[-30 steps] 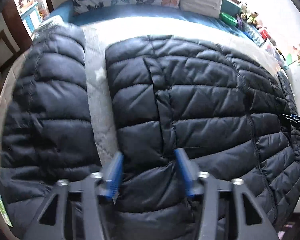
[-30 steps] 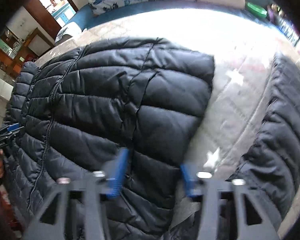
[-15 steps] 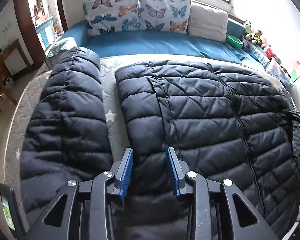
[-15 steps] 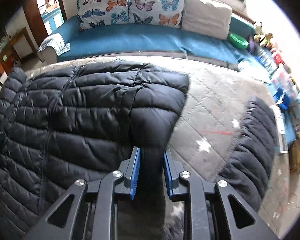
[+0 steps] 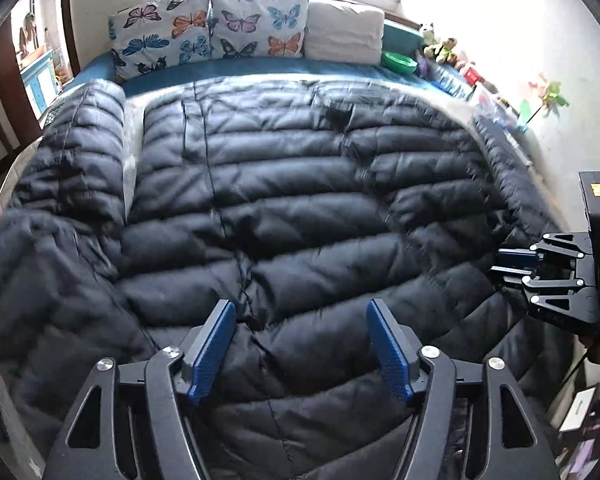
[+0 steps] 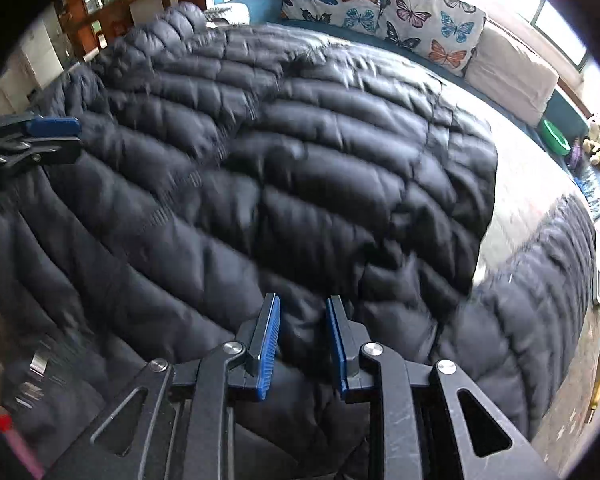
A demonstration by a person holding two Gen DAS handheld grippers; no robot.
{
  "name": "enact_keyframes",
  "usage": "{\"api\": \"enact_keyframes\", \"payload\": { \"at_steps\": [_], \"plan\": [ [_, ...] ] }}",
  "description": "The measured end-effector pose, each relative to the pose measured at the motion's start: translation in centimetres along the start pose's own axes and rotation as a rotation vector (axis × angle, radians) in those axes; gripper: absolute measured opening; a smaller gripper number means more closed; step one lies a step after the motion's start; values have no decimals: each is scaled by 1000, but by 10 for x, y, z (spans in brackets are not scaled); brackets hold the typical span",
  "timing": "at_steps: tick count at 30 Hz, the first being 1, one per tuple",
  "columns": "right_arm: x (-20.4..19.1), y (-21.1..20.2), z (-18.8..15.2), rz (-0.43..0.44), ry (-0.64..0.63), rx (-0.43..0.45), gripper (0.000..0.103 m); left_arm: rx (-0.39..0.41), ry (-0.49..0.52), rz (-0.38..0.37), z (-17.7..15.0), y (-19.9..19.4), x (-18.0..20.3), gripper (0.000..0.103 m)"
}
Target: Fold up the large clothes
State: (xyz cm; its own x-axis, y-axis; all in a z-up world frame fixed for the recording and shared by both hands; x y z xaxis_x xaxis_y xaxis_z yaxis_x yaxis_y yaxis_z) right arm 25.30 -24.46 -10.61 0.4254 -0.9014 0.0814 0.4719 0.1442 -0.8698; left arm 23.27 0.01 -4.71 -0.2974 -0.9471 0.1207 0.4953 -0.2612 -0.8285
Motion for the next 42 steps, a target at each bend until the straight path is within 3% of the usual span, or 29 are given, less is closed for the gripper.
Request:
{"api": "enact_keyframes", "payload": {
  "at_steps": [7, 11, 12, 15, 17, 21, 25, 31, 41, 42],
  "plan": [
    [42, -23, -28, 126, 166, 95, 28, -34, 19, 44, -17, 25, 6, 82],
    [97, -46, -46, 238, 334, 147, 28, -40, 38, 62, -15, 36, 10, 92],
    [109, -54, -53, 253, 381, 161, 33, -39, 40, 64, -15, 38, 12, 93],
    [153, -75, -71, 167, 471, 201, 54, -38, 53, 65, -13, 41, 14, 101],
    [183, -78, -75, 110, 515, 211, 57, -37, 63, 64, -14, 44, 17, 103],
    [242, -72, -84, 40, 613, 212, 57, -35, 68, 74, -13, 46, 19, 103],
    [292, -50, -100, 30, 733, 198, 57, -29, 65, 68, -14, 45, 18, 103],
    [335, -25, -111, 146, 887, 246, 57, -22, 67, 69, -14, 44, 18, 103],
    [369, -4, -108, 315, 1006, 351, 57, -19, 74, 77, -14, 46, 18, 103],
    [370, -3, -108, 327, 1018, 358, 47, -20, 74, 78, -13, 46, 18, 103]
  ]
}}
Point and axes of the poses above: each gripper's, at about its wrist camera, not at the fingertips, and y roughly the way its jaws point, x to its right, z to its top, the point moved 1 cm from there along y, roughly the way its jaws point, and after that the axes turned 4 degrees about x, right-handed, at the moved point
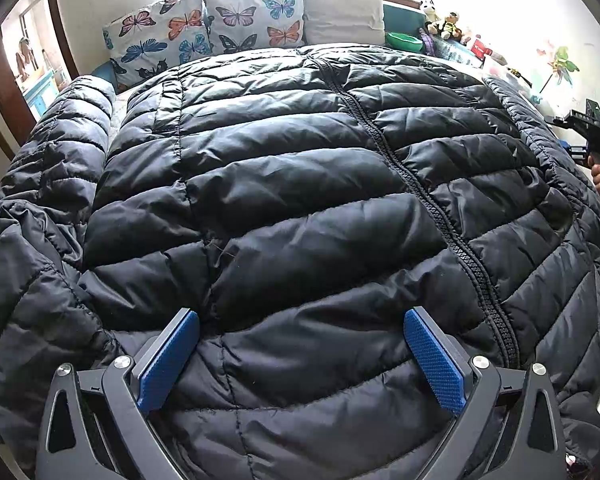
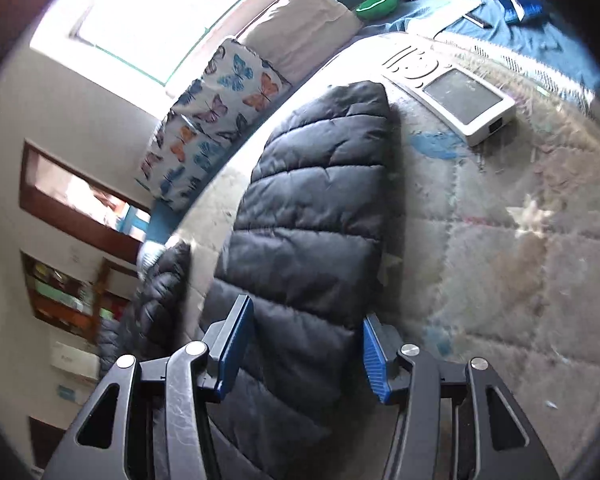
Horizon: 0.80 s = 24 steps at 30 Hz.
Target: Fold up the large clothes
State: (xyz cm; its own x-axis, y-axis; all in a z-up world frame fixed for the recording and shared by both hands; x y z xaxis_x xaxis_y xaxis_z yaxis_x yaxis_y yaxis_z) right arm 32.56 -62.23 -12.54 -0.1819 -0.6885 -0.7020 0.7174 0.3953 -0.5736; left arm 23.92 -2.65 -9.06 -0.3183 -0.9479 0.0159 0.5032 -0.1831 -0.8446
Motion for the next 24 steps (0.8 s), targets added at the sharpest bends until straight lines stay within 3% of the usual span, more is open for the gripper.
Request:
{"api": "enact_keyframes", "payload": {
  "at_steps": [2, 6, 10, 15, 21, 24],
  "plan": [
    [-2, -1, 1, 21, 21, 15, 21, 0, -1, 0, 0, 0, 0, 103],
    [-23, -18, 3, 39, -20, 59, 12, 5, -5, 10, 1, 0, 0, 103],
    [-72, -50, 3, 61, -131, 110, 11, 17, -11, 32, 4, -7, 3, 103],
    [-152, -93, -12, 103, -300, 172, 11, 117, -38, 1, 9, -50, 0, 103],
    [-251, -131, -67, 208, -501, 186, 11, 268, -94, -7, -4, -122, -22, 103],
    [-300, -138, -116, 254, -629, 157, 11, 321, -128, -10, -20, -151, -38, 103]
  ]
}}
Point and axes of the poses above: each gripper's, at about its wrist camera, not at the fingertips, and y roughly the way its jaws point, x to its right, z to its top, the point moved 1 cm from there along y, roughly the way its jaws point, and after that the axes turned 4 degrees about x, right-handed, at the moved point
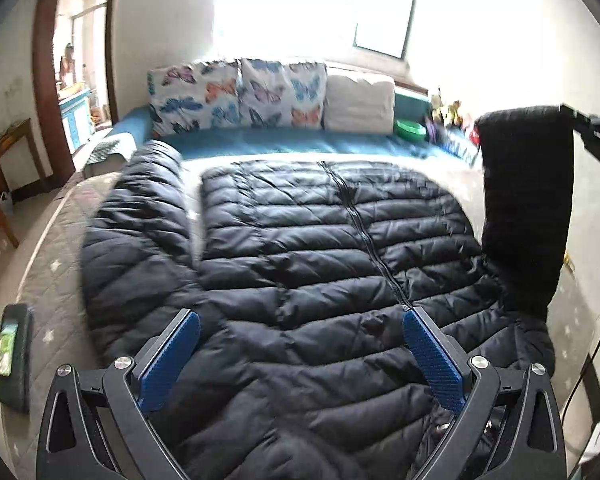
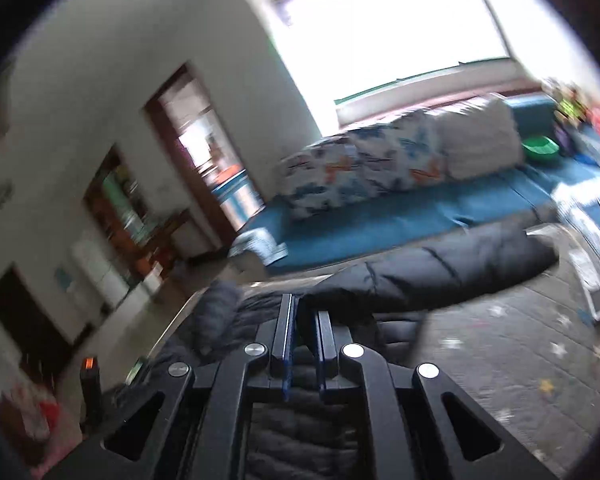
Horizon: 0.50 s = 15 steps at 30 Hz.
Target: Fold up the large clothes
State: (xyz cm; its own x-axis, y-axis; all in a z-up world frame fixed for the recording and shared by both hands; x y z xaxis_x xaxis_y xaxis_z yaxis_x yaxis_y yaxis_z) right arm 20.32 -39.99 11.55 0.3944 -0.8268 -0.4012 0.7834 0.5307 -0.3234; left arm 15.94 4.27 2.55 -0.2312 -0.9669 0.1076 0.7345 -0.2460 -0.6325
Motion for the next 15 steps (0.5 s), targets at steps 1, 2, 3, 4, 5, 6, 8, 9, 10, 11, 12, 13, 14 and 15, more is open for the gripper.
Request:
{"api": "enact_keyframes", "payload": {
  "at_steps": [1, 2, 3, 4, 5, 6, 8, 9, 10, 11, 12, 13, 14, 15],
  "plan": [
    [-19, 4, -5, 14, -33, -15, 11, 17, -4, 9, -2, -11, -6, 103],
    [-34, 9, -9, 29, -58, -32, 11, 29, -4, 14, -5, -19, -13, 103],
    [-51, 15, -18, 47, -90, -58, 11, 41, -3, 21, -9, -27, -19, 103],
    [-69, 22, -30, 60, -122, -90, 11, 50, -5, 28, -13, -35, -25, 103],
    [-85, 30, -43, 71, -153, -120, 11, 55, -8, 33, -17, -40, -29, 103],
    [-95, 36, -55, 83, -177, -147, 11, 59, -13, 39, -23, -47, -36, 103],
    [-116, 53, -88, 106, -232, -218, 11, 60, -23, 47, -32, -55, -45, 103],
    [-125, 63, -106, 115, -254, -261, 11, 58, -28, 51, -37, -59, -50, 103],
    [-133, 68, -120, 120, -272, -293, 11, 56, -31, 57, -41, -61, -53, 103],
    [-141, 74, -136, 127, -287, -325, 11, 56, -36, 65, -46, -65, -57, 103],
    [-144, 80, -152, 139, -302, -360, 11, 58, -38, 67, -49, -68, -59, 103],
    [-148, 84, -168, 154, -312, -393, 11, 59, -41, 68, -51, -71, -61, 103],
    [-149, 86, -180, 166, -310, -422, 11, 61, -43, 69, -52, -73, -61, 103],
    [-152, 90, -192, 169, -316, -457, 11, 64, -45, 70, -54, -76, -61, 103]
  ]
}}
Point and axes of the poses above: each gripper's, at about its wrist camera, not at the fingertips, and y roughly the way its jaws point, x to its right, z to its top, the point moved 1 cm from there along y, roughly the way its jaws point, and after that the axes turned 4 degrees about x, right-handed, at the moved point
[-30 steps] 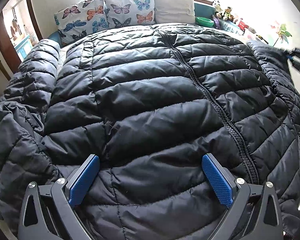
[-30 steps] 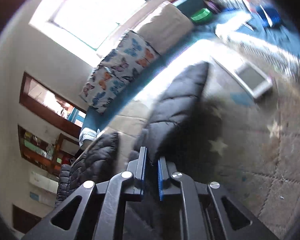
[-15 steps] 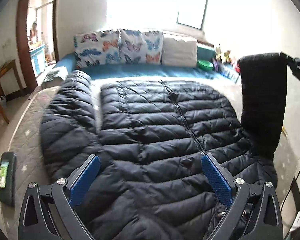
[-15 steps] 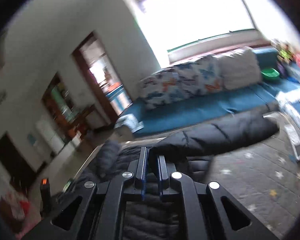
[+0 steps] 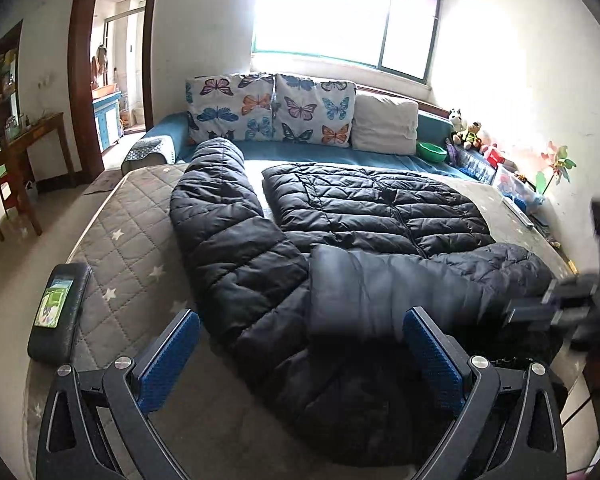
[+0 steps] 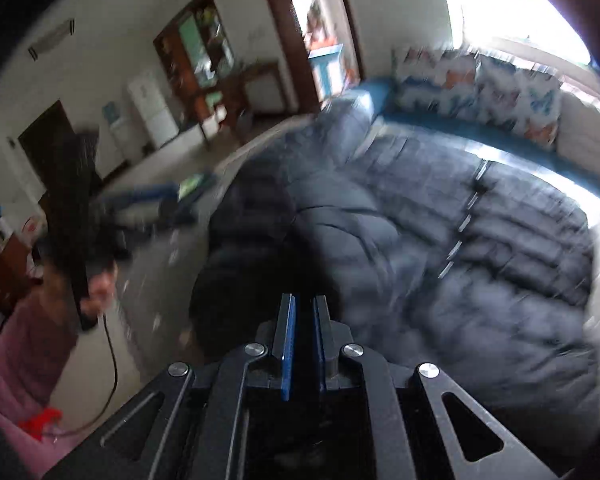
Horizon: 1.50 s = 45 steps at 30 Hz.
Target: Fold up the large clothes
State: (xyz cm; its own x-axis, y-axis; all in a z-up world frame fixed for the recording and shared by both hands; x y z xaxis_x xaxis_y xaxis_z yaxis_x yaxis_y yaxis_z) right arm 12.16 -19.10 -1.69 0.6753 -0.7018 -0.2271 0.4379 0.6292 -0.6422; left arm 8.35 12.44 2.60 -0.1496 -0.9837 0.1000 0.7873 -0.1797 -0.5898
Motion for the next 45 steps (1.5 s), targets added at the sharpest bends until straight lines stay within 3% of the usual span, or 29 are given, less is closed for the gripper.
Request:
{"api": "enact_keyframes", "payload": {
  "at_steps": [4, 7, 8, 11, 12, 16, 21, 25, 28, 34, 37, 39, 42, 44, 45],
  "plan": [
    [-8, 7, -21, 18, -14, -80, 11, 16, 4, -3, 4, -8, 4, 103],
    [-1, -22, -20, 6, 5, -34, 12, 33, 7, -27, 12, -11, 14, 103],
    [5, -35, -16, -13, 20, -12, 16, 33, 7, -35, 16, -8, 17, 103],
    [38, -57, -7, -147, 62, 46, 43, 21, 8, -92, 29, 4, 38, 103],
    [54, -64, -7, -215, 75, 63, 45, 8, 12, -116, 34, 12, 47, 103],
    [98, -74, -18, -347, 150, 51, 45, -53, 47, -167, 45, 49, 79, 103],
    [141, -70, -46, -356, 257, 22, 45, -143, 59, -220, 40, 100, 109, 103],
    [149, -58, -61, -362, 257, -7, 45, -242, 78, -193, 18, 142, 117, 97],
    [149, -47, -70, -373, 216, -12, 45, -270, 80, -171, 1, 159, 113, 97],
    [141, -47, -59, -413, 196, -67, 45, -264, 151, -135, -13, 170, 120, 98],
    [126, -57, -37, -433, 140, -10, 47, -276, 127, -156, -10, 171, 118, 98],
    [124, -54, -27, -437, 126, 2, 63, -275, 103, -176, -2, 161, 112, 98],
    [139, -28, -31, -464, 136, -55, 65, -237, 52, -191, 18, 137, 94, 98],
    [150, -9, -41, -456, 169, -121, 67, -195, 27, -160, 33, 121, 75, 98],
    [150, -8, -43, -459, 170, -110, 67, -172, 10, -133, 43, 114, 61, 98]
  ]
}}
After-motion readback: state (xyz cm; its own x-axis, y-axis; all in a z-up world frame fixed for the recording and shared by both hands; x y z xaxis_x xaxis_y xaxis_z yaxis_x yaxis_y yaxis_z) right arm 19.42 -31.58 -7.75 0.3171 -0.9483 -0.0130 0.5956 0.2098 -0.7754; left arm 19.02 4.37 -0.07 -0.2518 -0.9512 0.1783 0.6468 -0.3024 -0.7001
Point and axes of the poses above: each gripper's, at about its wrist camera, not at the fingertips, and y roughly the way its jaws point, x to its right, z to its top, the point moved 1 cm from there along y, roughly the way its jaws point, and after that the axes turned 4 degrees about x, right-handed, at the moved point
